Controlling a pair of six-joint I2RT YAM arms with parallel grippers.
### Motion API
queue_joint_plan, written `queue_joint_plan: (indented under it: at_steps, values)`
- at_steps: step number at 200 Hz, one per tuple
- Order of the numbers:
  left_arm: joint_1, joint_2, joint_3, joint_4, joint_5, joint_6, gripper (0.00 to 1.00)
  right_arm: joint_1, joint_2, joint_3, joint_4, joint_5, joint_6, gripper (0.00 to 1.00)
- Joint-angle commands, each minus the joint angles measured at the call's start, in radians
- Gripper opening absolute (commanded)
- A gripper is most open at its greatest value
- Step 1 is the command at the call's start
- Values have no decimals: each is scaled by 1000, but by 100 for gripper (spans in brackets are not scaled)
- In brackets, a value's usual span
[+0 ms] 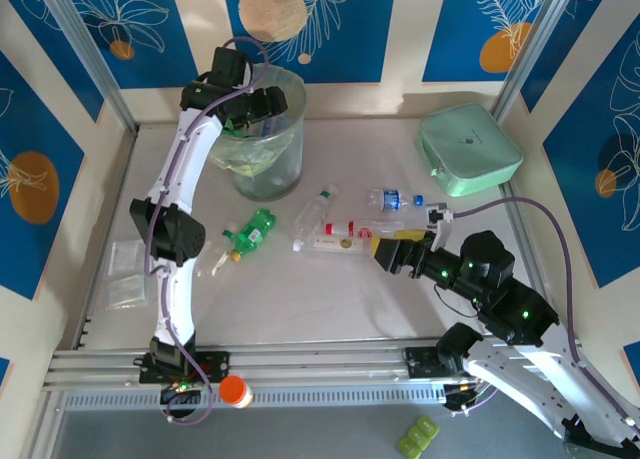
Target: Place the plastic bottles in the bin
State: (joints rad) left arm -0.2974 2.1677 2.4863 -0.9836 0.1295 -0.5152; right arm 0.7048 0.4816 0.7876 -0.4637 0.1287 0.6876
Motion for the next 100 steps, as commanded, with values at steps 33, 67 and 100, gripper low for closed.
queue_joint_plan:
  at_steps: [33, 67, 100]
  values:
    - [-13, -207, -74, 1, 20, 90, 84, -4, 14, 68, -16, 1, -34, 92]
    - [-41, -422, -310, 65, -51, 122, 83, -4, 39, 76, -24, -14, -45, 91]
    - [-42, -670, -651, 168, -104, 83, 83, -4, 43, 43, -21, -31, -25, 91]
